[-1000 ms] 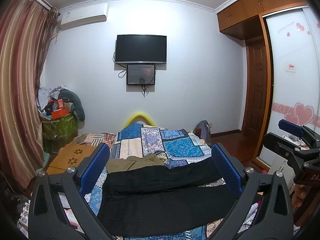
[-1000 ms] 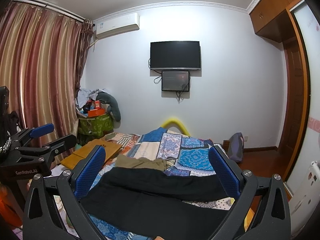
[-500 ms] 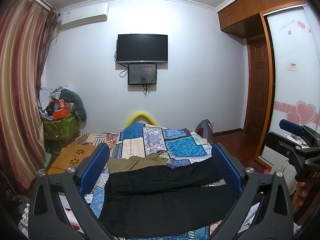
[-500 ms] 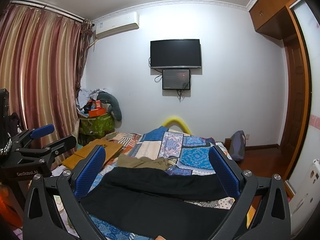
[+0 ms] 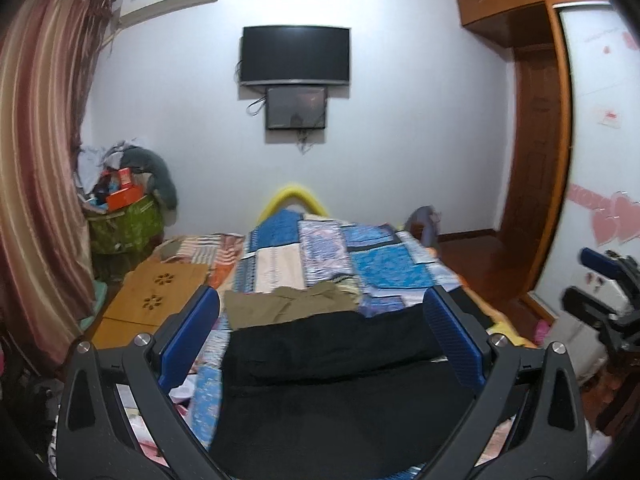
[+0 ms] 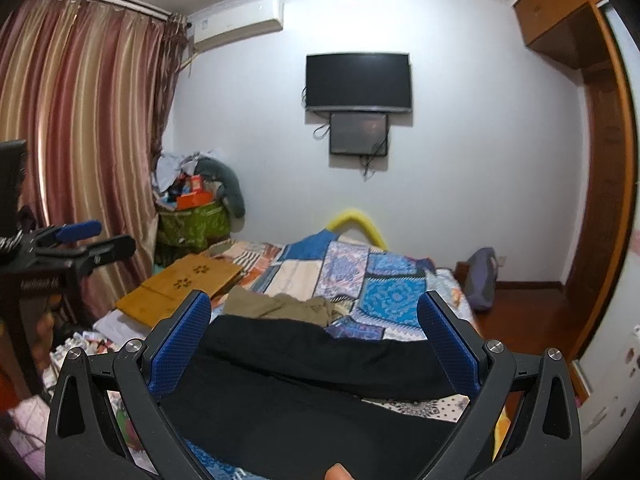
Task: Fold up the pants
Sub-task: 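Lower both grippers onto the black trousers' waistband and close them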
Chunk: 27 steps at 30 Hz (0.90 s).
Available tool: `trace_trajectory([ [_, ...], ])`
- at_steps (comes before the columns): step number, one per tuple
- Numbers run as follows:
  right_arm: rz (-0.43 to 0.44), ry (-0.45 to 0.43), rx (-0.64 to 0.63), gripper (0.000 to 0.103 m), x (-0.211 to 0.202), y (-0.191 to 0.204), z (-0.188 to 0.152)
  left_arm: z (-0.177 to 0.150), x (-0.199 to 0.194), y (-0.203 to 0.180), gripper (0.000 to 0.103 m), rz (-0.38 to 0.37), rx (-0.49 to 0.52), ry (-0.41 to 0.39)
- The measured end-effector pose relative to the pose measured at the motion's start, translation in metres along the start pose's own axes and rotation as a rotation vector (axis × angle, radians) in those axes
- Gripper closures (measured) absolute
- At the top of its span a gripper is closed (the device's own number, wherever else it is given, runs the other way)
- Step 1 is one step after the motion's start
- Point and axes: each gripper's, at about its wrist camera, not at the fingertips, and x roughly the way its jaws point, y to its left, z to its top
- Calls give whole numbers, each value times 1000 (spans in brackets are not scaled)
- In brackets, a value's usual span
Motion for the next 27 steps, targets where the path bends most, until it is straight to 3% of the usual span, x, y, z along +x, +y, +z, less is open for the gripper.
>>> trace_trajectory([
  [4,-20,45,-14,0,27,-10,-5,6,48,21,0,45,20,56],
  [8,-24,97,-20,1,63,-25,-9,7,97,46,0,13,17,123],
  [11,-23,134,-9,1,94,-40,-14,3,141,62,0,32,33,178],
  [19,46,282,30,1,175,-76,-40,-47,248,113,0,79,3,292],
  [27,80,479,-24,1,256,-89,-83,-114,339,157,0,95,-82,493],
])
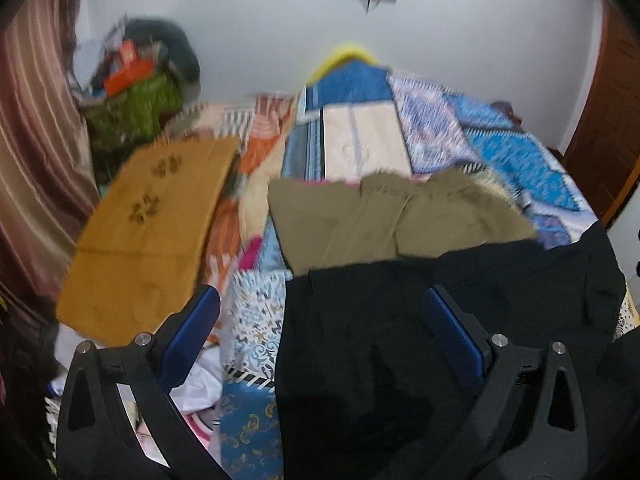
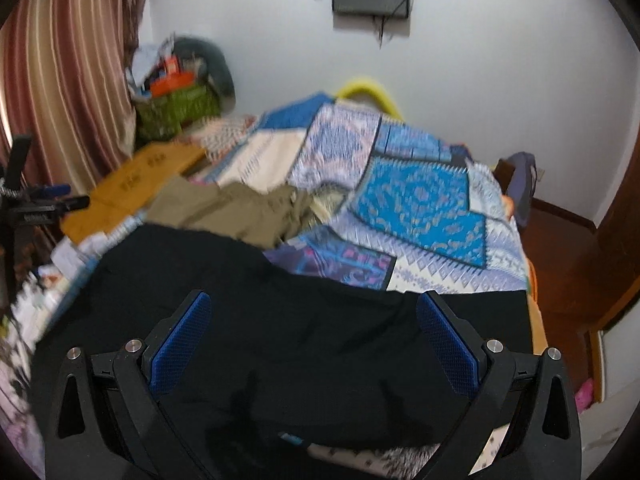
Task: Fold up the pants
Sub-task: 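Lower both grippers onto the black trousers' waistband and close them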
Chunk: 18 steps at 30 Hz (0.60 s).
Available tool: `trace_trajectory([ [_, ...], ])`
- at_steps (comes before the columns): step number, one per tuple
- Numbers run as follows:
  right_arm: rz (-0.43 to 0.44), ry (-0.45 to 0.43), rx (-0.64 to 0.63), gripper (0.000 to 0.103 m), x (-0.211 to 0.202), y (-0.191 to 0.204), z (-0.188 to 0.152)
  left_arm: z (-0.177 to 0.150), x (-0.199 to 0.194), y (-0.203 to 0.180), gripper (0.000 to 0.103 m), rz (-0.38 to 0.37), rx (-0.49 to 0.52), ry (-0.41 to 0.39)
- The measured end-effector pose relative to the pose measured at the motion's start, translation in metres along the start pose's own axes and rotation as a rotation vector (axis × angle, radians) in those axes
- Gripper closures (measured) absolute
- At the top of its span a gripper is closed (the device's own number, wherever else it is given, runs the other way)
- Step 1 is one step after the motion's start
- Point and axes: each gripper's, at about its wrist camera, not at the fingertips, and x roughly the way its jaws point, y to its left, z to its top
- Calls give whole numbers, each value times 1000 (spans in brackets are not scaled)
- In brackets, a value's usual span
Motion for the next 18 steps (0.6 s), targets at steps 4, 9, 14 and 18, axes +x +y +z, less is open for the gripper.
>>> trace_trajectory([
  [4,21,69,-38,2,44,-5,2,-3,44,10,0,14,-30,87],
  [9,72,170,-109,17,93,-8,11,-4,85,11,20,28,-17,167],
  [14,167,250,-156,26,127,-14,16,-6,112,12,31,12,5,234],
  [18,169,305,-184,30,145,-20,17,-7,125,15,31,-19,-4,275],
])
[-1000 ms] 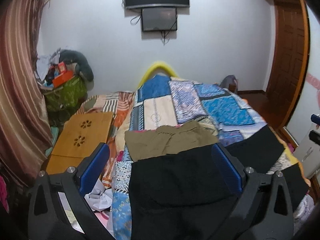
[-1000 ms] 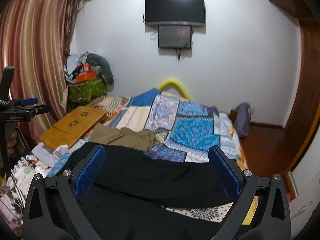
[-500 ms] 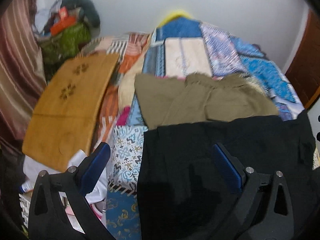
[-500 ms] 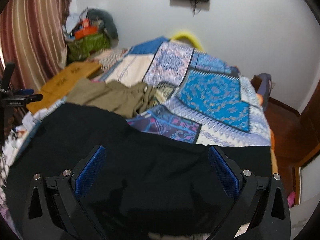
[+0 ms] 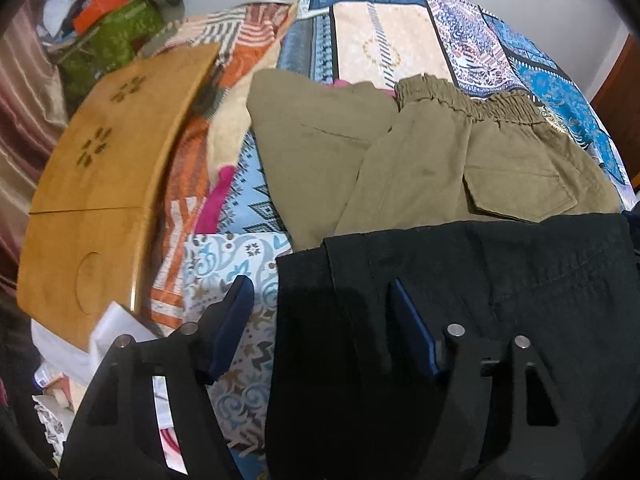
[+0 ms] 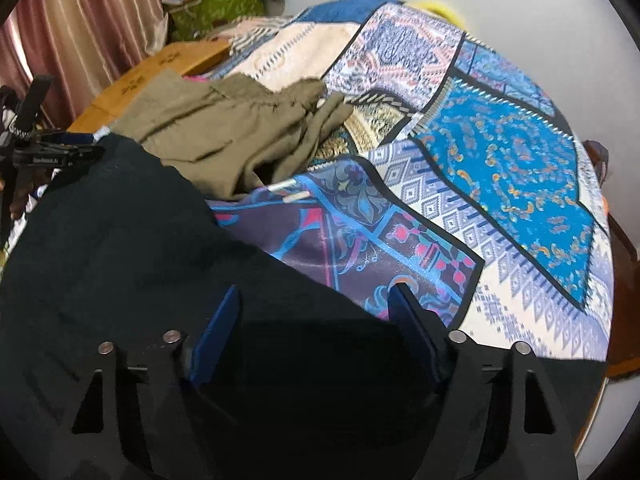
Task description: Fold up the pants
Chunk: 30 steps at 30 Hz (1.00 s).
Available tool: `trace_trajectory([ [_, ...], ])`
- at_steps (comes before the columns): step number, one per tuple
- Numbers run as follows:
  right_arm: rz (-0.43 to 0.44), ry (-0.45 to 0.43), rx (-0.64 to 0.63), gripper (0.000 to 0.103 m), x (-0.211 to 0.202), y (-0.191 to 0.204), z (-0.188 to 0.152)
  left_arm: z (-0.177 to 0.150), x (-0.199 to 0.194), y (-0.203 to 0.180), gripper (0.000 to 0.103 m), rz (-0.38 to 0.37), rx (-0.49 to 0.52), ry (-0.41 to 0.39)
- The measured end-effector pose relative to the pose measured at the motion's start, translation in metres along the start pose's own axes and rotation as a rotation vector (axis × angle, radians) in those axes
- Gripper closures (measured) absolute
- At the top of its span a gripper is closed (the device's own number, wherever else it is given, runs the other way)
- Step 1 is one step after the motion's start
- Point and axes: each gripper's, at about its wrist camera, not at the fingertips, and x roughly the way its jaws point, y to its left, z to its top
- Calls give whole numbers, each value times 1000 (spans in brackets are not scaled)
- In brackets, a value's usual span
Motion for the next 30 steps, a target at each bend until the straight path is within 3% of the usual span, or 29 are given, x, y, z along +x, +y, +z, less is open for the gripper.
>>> trace_trajectory([
  [3,6,7,-18,33,5,1,-3,2,4,-4,34,3,22,5],
  [5,15,7,-19,38,5,0,-6,3,5,-6,44,-5,24,9],
  [6,25,5,-8,44,4,-1,-6,4,5,-8,57,-29,23,17],
  [7,24,0,2,47,4,-1,-6,4,5,-9,59,-35,19,24],
  [11,-4,-23,-10,90,0,7,-8,5,0,-15,74,2,26,21],
  [12,-20,-25,-19,96,-1,10,-9,5,-5,-17,79,15,38,13],
  [13,-28,-23,-27,97,0,12,-9,5,-8,-18,95,22,42,7],
  [17,-108,-35,-100,99,-3,21,-6,11,-25,-9,95,49,28,-39],
  [21,-179,-99,-91,99,-15,15,2,23,-33,5,95,17,-26,-54],
  [30,-168,-171,-44,99,-56,17,0,12,-87,-1,96,-9,-6,-158],
])
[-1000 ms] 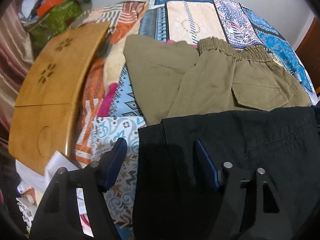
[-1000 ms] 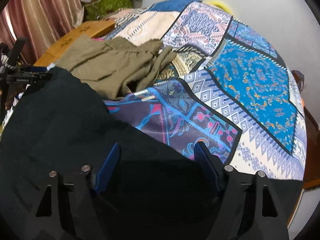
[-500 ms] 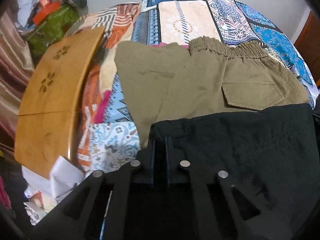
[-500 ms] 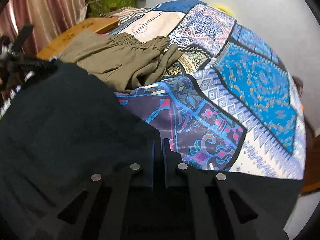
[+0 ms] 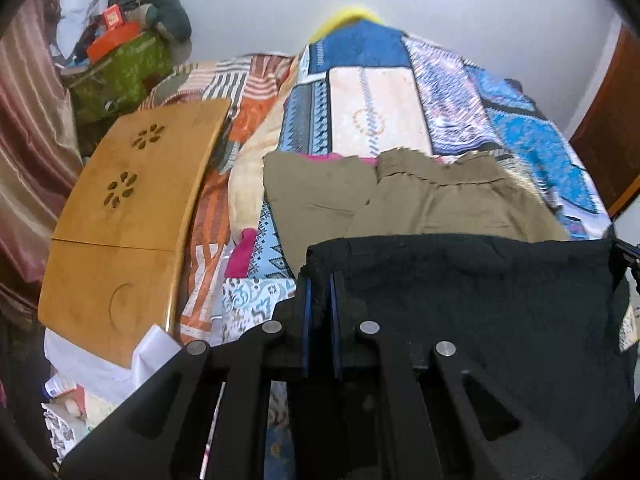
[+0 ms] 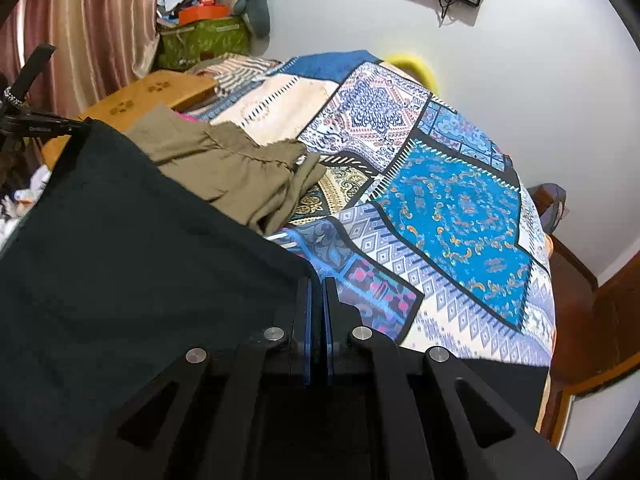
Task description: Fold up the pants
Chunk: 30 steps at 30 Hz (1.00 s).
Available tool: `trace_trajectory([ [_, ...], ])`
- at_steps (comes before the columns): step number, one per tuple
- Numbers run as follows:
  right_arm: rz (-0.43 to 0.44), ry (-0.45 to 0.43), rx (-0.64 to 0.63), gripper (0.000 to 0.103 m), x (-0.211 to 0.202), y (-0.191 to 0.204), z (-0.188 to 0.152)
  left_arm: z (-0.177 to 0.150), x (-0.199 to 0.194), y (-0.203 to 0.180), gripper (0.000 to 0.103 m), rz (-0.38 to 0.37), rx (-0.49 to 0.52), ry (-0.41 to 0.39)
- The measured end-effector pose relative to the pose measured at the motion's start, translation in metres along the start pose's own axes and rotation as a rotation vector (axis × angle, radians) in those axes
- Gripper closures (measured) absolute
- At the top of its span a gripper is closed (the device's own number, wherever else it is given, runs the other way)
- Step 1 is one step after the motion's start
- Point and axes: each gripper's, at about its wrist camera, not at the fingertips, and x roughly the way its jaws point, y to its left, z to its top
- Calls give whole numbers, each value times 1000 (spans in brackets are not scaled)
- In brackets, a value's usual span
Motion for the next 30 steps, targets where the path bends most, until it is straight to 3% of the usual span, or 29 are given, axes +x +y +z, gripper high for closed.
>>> trace_trajectory([
  [16,81,-71,65,99,-113,49,-64,-78,-128,-10,98,-16,50,-122],
  [30,151,-53,156,101,-161,99,-147,-193,-171,8,100,7,18,-87],
])
